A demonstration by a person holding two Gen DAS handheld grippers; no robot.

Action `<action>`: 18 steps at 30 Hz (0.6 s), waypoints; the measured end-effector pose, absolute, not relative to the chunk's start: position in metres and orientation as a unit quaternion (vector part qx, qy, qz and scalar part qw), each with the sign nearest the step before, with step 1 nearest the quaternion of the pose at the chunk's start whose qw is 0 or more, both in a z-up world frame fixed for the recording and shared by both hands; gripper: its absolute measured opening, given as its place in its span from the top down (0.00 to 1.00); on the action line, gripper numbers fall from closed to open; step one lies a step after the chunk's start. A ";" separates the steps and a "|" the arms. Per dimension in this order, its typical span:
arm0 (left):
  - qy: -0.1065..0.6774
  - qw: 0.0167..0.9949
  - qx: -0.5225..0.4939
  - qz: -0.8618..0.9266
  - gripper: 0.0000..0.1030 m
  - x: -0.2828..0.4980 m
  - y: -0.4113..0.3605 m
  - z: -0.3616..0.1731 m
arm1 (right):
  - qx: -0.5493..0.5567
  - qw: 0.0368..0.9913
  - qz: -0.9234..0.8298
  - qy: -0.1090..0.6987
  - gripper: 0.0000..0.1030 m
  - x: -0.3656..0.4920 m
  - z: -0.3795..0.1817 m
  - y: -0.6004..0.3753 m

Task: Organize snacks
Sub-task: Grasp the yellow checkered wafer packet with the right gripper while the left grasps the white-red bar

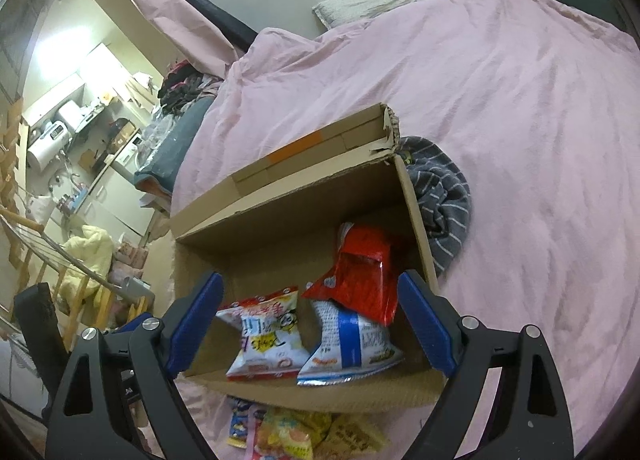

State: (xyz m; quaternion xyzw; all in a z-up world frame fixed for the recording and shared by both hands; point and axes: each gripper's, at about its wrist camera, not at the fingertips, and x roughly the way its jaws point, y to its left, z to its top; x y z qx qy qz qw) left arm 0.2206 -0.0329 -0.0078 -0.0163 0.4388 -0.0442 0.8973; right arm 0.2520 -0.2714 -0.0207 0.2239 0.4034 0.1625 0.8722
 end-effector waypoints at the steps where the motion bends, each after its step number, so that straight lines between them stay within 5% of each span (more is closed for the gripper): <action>1: 0.437 0.898 -0.012 -0.043 0.24 0.217 -0.032 -0.007 | 0.222 0.873 0.163 0.402 0.12 0.249 -0.019 -0.271; 18: 0.447 0.892 -0.062 -0.007 0.24 0.168 0.012 0.000 | 0.243 0.868 0.145 0.409 0.12 0.196 -0.018 -0.294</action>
